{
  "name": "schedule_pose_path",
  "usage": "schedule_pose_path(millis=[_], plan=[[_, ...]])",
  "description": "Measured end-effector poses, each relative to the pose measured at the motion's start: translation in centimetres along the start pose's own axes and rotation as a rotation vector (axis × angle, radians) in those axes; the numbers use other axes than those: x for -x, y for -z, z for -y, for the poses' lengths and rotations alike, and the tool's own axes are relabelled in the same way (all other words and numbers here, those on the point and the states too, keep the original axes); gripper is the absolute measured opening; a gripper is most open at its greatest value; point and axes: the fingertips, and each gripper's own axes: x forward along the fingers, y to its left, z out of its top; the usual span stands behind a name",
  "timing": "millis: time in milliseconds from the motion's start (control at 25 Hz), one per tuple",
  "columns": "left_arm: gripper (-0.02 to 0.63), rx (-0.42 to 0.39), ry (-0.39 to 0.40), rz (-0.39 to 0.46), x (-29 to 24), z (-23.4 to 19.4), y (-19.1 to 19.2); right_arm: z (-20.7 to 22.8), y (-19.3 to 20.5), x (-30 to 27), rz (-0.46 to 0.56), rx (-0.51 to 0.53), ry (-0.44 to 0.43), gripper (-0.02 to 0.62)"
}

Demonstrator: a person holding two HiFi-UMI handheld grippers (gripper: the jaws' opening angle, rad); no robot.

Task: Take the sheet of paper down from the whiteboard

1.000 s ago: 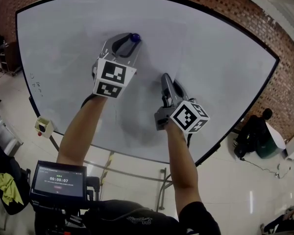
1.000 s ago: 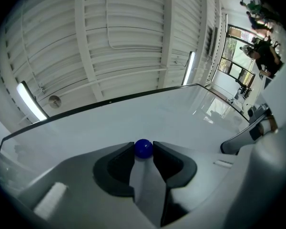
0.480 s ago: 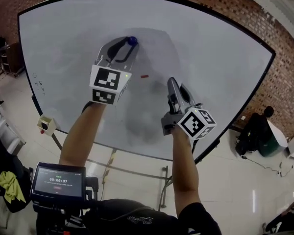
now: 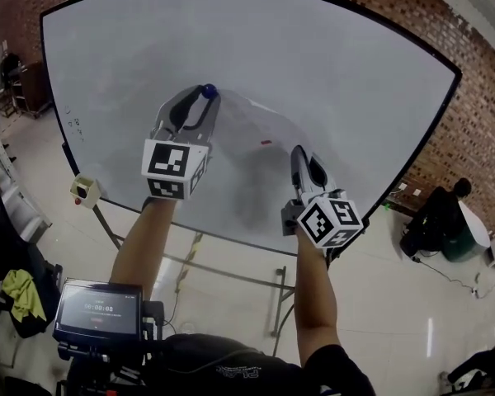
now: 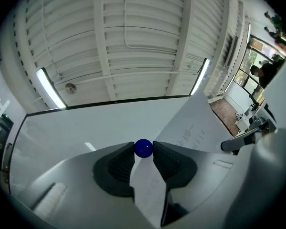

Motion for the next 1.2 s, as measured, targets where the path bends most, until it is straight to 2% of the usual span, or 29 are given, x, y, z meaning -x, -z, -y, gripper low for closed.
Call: schedule_pose_path(millis=[160,320,560,680,880,1200], plan=[[0.123,0.051,-0.018,-0.070,3.5,1.4,3.3,0.6,3.1,2.3,-0.056,0.018,0.051,0.014],[0.123,0.088,0.003,-0.151,5.7,3.3,6.8,1.3,5.6,4.4,-0.097,0.017,0.107,0.014],[0.123,0.162,0.030,-0.218,9.4,4.6,10.0,0.2,7.6,7.6,-0.137,0.078,0.195,0.014],[0.123,0.201,0.058,-0.249,11.7,4.9,11.7,-1.5,8.6,9.1,-0.167,0.104,0.246,0.014],[0.123,0.207,0.077,-0.288,15.4,4.6,13.0,-4.2,10.2,11.6,-0.210,0.125,0.315,0.014],[0.123,0.257,0.109,-0.341,24.4,3.6,14.2,-11.9,12.8,16.1,-0.265,0.168,0.383,0.014]])
